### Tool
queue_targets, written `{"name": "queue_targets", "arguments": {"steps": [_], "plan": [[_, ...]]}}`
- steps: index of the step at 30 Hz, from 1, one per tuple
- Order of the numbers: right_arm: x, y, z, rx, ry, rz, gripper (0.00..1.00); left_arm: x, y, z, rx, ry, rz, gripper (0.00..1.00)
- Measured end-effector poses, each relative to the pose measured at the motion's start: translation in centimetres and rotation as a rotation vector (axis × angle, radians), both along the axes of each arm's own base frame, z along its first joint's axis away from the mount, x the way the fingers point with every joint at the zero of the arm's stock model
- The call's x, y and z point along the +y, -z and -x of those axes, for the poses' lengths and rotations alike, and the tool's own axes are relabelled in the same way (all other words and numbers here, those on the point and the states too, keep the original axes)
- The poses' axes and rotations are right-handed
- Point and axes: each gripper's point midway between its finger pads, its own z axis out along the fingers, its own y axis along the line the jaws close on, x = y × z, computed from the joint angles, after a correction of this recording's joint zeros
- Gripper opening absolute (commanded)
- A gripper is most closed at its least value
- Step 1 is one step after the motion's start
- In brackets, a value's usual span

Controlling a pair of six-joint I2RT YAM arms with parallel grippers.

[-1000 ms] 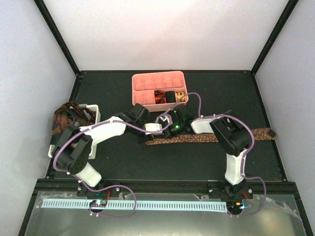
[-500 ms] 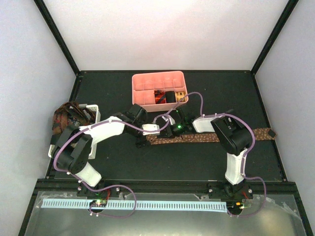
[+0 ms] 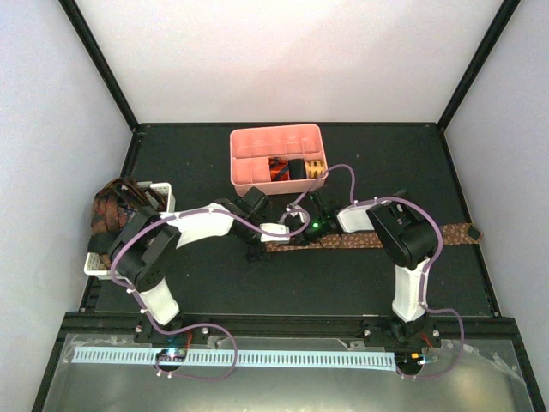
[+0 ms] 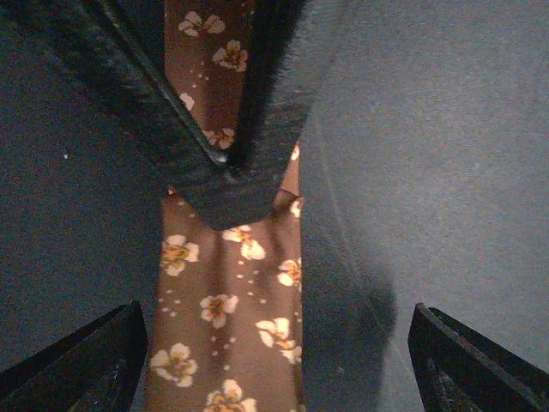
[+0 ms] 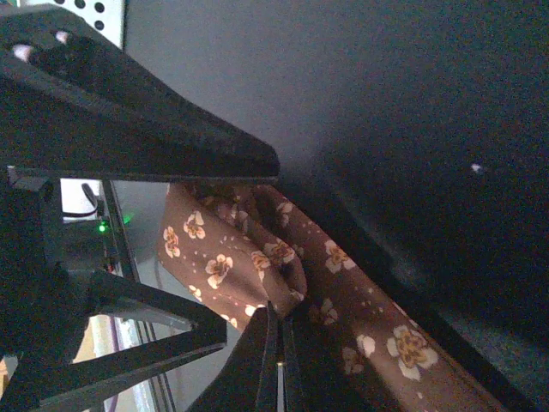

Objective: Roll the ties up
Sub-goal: Roll the tie at the center of the board.

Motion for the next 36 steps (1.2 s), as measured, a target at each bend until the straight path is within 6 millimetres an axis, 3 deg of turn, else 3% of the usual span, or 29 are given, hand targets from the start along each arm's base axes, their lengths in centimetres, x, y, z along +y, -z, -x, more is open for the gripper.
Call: {"name": "queue_targets", "arguments": {"steps": [3,8,14,19,23,25,30,36], "plan": [[-0.2,0.2,0.2,0.007,0.0,0.005,0.02,-0.3,0.4,-0.4,-0.015,-0.006,-0.018,0.8],[-0.2,0.2,0.3,0.012,0.004,0.001,0.02,-0.5,1.0,-0.5,-0.03,-0.01,-0.045,0.5],[-0.2,0.3,0.4,0.015,0.001,0.002,0.02,-0.3,0.9,-1.3,-0.081,-0.025,-0.053,0.3],[-0.8,0.4,0.1,0.01,-0.001,0.017,0.02,-0.1,0.9,-1.3,-0.097,-0.017,-0.046,0.31],[-1.1,0.6,-0.1,0.005,0.0,0.024,0.02,-0.1,0.8,-1.4,-0.105,-0.015,-0.041,0.55],[-1.3,0.7,-0.2,0.004,0.005,0.029,0.02,0.1,0.7,-1.4,-0.1,-0.019,-0.038,0.6],[-1.5,1.0,-0.3,0.008,0.009,0.037,0.02,1.4,0.3,-0.8,-0.084,-0.041,-0.029,0.58],[-1.5,1.2,-0.2,0.012,0.006,0.037,0.02,2.6,-0.3,-1.4,-0.078,-0.083,-0.005,0.47]]}}
